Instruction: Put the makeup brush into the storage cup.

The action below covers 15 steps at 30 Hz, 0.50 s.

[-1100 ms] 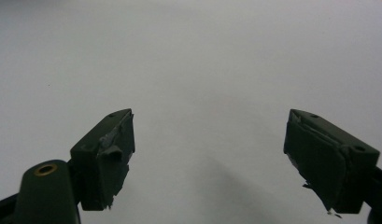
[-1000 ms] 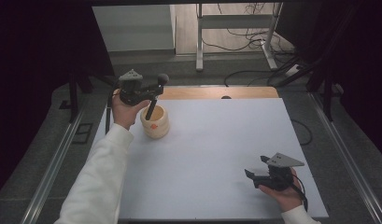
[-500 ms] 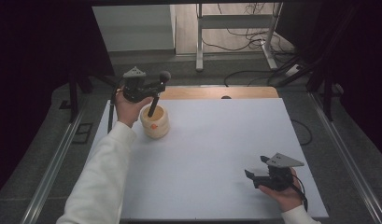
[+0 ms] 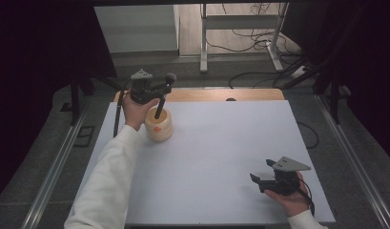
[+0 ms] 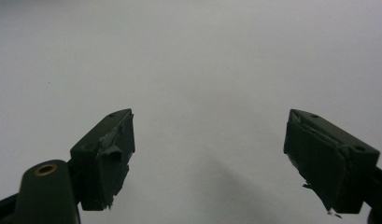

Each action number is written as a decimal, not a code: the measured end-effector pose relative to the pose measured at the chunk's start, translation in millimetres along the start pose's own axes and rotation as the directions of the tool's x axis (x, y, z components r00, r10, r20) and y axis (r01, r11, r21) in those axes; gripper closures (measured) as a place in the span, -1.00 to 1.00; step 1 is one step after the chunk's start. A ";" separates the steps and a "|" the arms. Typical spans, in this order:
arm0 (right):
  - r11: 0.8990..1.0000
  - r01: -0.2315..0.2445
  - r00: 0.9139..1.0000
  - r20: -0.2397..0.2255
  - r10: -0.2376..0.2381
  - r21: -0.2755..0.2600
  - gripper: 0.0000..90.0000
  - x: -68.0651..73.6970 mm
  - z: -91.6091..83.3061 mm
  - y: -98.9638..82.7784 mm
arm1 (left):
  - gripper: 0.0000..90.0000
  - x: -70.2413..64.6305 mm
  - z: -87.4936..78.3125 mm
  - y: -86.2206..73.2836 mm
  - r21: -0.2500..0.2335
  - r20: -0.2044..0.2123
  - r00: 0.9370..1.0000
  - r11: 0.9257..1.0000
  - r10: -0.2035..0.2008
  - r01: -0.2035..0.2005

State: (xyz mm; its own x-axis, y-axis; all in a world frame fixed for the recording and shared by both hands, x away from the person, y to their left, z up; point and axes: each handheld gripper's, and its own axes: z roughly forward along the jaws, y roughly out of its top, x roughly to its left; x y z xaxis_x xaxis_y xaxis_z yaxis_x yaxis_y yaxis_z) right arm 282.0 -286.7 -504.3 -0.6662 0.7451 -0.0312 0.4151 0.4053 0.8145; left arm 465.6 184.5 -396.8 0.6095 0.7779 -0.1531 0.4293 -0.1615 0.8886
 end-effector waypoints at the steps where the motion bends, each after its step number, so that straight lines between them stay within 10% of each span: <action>1: 1.000 0.000 1.000 -0.001 0.000 0.000 -0.62 0.0 0.0 0.0 | 0.57 0.2 1.3 -0.4 0.000 0.000 1.000 1.000 -0.001 0.001; 15: 1.000 -0.001 1.000 0.000 0.001 0.005 -0.62 -0.2 1.0 -0.5 | 0.57 9.8 10.2 -6.5 -0.008 -0.016 1.000 1.000 -0.021 0.021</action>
State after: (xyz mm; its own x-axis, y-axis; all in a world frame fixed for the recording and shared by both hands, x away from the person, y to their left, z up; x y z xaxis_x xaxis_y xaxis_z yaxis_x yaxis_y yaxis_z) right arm 282.5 -286.5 -505.3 -0.6658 0.7455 -0.0306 0.4185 0.4070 0.8119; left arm 475.5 187.0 -408.5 0.5896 0.7907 -0.1647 0.4366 -0.1404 0.8887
